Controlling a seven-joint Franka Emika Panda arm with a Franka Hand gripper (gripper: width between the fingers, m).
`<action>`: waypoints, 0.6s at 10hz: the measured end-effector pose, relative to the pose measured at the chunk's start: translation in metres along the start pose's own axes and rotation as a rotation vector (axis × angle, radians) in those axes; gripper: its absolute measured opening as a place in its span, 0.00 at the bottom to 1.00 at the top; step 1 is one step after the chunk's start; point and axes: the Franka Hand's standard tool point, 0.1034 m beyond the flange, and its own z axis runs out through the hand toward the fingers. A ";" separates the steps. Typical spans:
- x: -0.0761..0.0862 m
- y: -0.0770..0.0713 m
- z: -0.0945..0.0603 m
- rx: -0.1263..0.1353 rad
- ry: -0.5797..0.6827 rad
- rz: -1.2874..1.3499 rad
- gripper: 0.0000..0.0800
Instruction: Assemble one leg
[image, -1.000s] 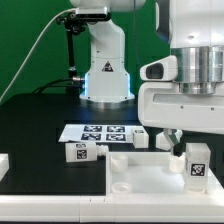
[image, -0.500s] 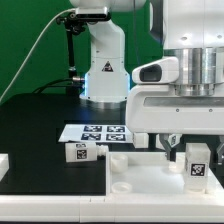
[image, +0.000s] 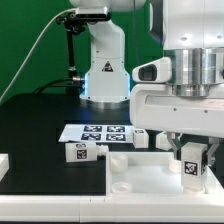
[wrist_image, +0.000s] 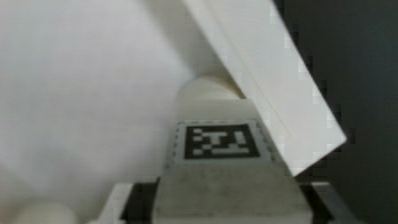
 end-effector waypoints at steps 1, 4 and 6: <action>-0.001 0.000 0.000 -0.006 0.003 0.128 0.36; -0.003 -0.004 0.001 -0.018 -0.028 0.660 0.36; -0.002 -0.005 0.001 -0.020 -0.026 0.849 0.36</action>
Offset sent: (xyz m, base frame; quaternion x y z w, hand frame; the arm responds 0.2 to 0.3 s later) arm 0.0191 0.0186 -0.0001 -0.0276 -0.0023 0.3965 0.9176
